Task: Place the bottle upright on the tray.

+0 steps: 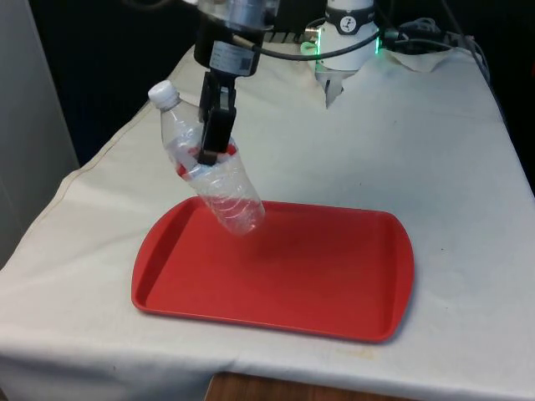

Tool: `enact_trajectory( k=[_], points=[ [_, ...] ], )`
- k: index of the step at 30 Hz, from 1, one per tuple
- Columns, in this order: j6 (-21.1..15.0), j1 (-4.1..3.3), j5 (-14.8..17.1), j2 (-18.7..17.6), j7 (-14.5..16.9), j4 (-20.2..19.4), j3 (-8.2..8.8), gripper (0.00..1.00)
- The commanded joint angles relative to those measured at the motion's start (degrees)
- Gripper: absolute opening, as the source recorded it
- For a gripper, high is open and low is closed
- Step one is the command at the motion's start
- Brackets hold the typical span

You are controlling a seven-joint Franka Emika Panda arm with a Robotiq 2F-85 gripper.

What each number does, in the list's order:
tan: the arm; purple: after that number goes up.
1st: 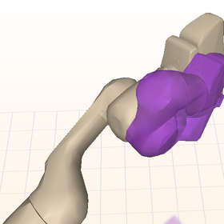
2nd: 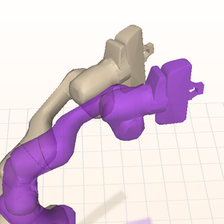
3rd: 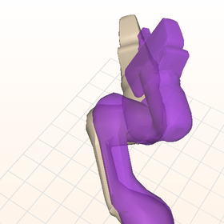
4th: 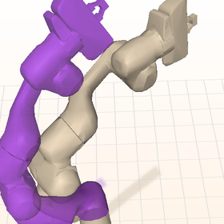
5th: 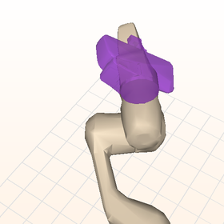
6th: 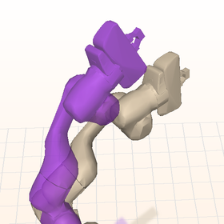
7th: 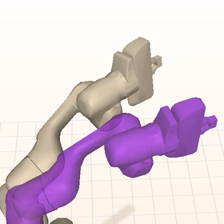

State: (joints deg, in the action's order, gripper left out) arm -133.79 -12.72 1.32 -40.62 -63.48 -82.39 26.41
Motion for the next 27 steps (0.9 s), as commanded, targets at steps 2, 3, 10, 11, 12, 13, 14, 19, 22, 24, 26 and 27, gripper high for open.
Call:
enact_trajectory(
  k=[2,3,10,11,12,13,14,19,22,24,26,27],
  points=[
    [-0.5,-0.57,-1.3,-0.2,-1.3,-0.1,0.23,0.14],
    [0.1,-0.06,-1.3,0.0,-0.9,0.0,-0.29,0.14],
    [-0.4,-0.8,-6.9,-0.5,-5.2,-0.2,-1.09,0.14],
    [-0.3,-0.74,-7.7,-0.5,-5.7,-0.2,-1.32,0.14],
    [-0.3,-0.8,-8.4,-0.5,-6.2,-0.2,-1.49,0.14],
    [0.1,-0.17,-7.8,-0.2,-5.3,-0.2,-2.01,0.14],
    [-0.2,-0.86,-9.2,-0.5,-6.8,-0.2,-1.72,0.14],
    [0.2,-0.52,-12.7,-0.3,-8.7,-0.2,-2.69,0.14],
    [0.2,-0.4,-13.1,-0.7,-8.9,0.1,-2.98,0.14],
    [0.2,-0.4,-13.1,-0.9,-8.9,0.2,-3.15,0.14],
    [0.1,-0.4,-13.1,-1.0,-9.0,0.3,-3.15,0.14],
    [0.1,-0.46,-13.1,-1.3,-9.2,0.5,-3.27,0.14]
  ],
)
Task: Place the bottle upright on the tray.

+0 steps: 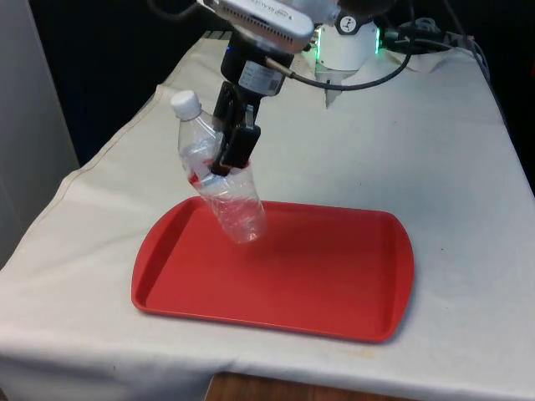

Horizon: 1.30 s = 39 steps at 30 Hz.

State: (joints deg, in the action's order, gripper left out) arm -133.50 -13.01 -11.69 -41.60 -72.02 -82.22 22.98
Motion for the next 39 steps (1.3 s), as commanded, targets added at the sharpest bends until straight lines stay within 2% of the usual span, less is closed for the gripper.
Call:
enact_trajectory(
  k=[1,4,5,6,8,13,14,15,16,24,25,26,28,34,35,36,39],
  points=[
    [-0.2,-0.23,-0.2,-0.6,-0.7,0.4,0.17,0.14],
    [-0.3,-0.4,-0.5,-1.1,-1.1,0.7,0.23,0.14],
    [0.0,-0.06,-0.2,-0.8,-0.3,0.6,-0.11,0.14],
    [-0.4,-0.57,-0.7,-1.2,-1.5,0.7,0.34,0.14],
    [-0.6,-0.8,-2.3,-1.5,-3.0,0.9,0.34,0.14],
    [-0.7,-0.8,-5.8,-1.8,-6.0,0.9,-0.34,0.14],
    [0.0,-0.29,-5.8,-1.5,-5.3,0.9,-0.97,0.14],
    [-0.7,-0.8,-6.4,-1.8,-6.5,1.0,-0.4,0.14],
    [-0.7,-0.86,-7.8,-1.9,-7.7,1.0,-0.57,0.14],
    [-0.6,-0.97,-14.1,-2.4,-13.0,1.1,-1.55,0.14],
    [-0.1,-0.46,-13.6,-2.1,-11.9,1.0,-2.18,0.14],
    [-0.5,-0.97,-14.7,-2.4,-13.6,1.1,-1.66,0.14],
    [-0.5,-1.09,-16.1,-2.5,-14.8,1.1,-1.83,0.14],
    [-0.2,-1.2,-20.4,-2.8,-19.0,1.1,-2.86,0.14],
    [0.0,-0.69,-20.3,-2.5,-18.2,1.0,-3.44,0.14],
    [-0.2,-1.15,-21.0,-2.8,-19.5,1.1,-3.09,0.14],
    [0.0,-1.15,-22.5,-2.8,-21.2,1.1,-3.61,0.14]
  ],
)
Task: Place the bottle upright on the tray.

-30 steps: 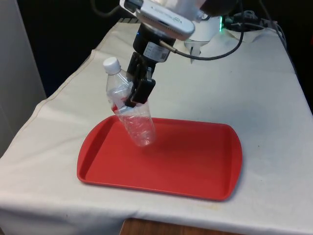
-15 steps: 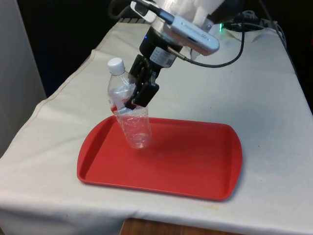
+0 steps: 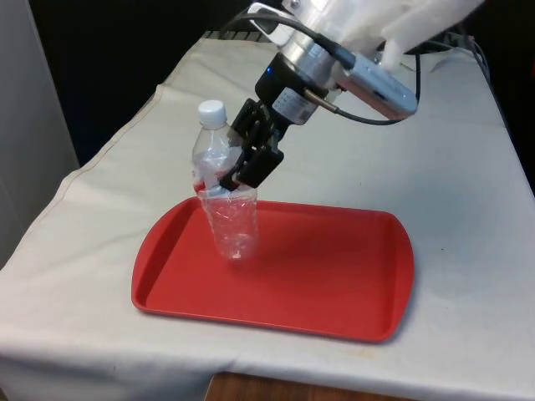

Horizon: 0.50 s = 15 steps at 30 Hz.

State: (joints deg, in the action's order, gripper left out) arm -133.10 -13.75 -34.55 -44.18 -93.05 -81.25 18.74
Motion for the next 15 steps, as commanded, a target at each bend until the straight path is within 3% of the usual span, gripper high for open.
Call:
enact_trajectory(
  k=[1,4,5,8,12,13,15],
  points=[
    [-0.2,-0.34,-0.5,-0.2,-1.1,0.1,0.34,0.14],
    [0.0,-0.34,-1.7,-0.3,-2.8,0.1,0.0,0.14],
    [0.3,0.0,-1.7,-0.1,-2.1,0.0,-0.46,0.14],
    [0.2,-0.4,-2.8,-0.3,-4.5,0.1,-0.23,0.14],
    [0.6,-0.29,-4.8,-0.6,-7.7,-0.1,-0.8,0.14],
    [1.0,0.0,-4.5,-0.4,-6.5,-0.1,-1.15,0.14],
    [0.8,-0.23,-5.4,-0.6,-8.6,-0.2,-1.15,0.14]
  ],
)
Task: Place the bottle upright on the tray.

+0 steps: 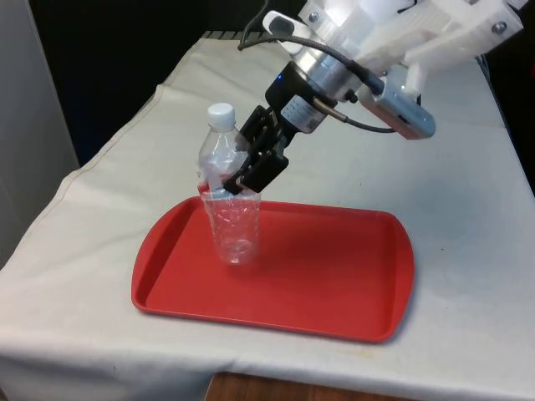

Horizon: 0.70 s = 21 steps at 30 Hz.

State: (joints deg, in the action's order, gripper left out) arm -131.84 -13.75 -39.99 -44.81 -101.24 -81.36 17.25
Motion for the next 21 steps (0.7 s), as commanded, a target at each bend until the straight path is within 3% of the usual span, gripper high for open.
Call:
enact_trajectory(
  k=[1,6,13,15,17,21],
  points=[
    [-0.3,-0.17,-0.3,0.1,-1.0,-0.2,0.06,0.14],
    [0.3,0.0,-0.7,-0.1,-0.9,0.1,-0.23,0.14],
    [1.1,-0.52,-2.2,-0.2,-2.3,0.0,-0.34,0.14],
    [1.7,-0.11,-2.4,-0.1,-2.0,0.1,-0.92,0.14],
    [1.9,-0.34,-3.8,-0.3,-4.0,-0.1,-1.03,0.14],
    [2.5,-0.23,-4.8,-0.3,-4.9,0.0,-1.49,0.14]
  ],
)
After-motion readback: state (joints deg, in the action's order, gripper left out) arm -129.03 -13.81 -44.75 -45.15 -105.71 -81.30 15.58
